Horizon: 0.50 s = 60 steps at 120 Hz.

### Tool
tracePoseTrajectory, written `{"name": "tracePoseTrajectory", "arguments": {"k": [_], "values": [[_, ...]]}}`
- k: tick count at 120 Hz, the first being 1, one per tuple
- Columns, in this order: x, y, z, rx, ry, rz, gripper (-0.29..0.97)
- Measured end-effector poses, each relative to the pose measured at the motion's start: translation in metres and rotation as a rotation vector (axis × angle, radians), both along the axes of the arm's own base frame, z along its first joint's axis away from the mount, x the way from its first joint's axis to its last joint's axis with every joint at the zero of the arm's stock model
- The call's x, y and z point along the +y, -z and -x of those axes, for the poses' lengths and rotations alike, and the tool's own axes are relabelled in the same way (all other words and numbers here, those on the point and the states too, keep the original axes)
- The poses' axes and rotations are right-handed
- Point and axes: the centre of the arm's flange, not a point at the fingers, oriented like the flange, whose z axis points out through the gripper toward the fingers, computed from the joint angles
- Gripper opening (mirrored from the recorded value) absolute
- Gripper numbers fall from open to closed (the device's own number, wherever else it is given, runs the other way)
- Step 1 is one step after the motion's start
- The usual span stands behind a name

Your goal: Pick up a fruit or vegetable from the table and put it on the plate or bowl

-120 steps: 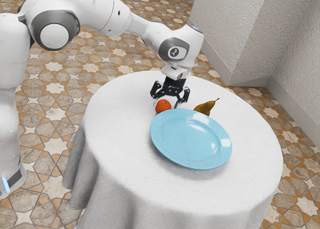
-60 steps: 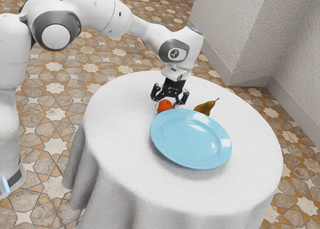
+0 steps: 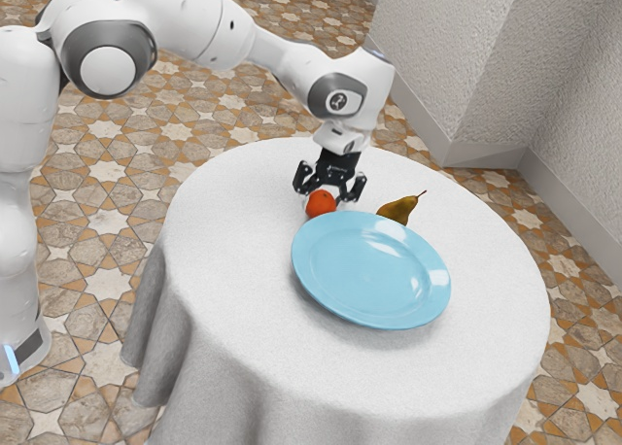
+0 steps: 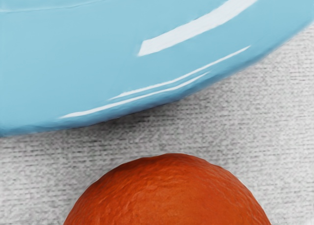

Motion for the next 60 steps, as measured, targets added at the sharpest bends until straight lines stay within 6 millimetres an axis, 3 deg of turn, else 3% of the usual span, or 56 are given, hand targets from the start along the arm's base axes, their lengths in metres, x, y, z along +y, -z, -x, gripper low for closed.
{"name": "tracePoseTrajectory", "arguments": {"k": [28, 51, 60], "values": [[0.006, -0.034, 0.008, -0.048, -0.012, -0.01, 0.33], [0.019, -0.109, 0.03, -0.146, -0.042, -0.031, 0.33], [0.017, -0.125, 0.037, -0.156, -0.043, -0.032, 0.34]]}}
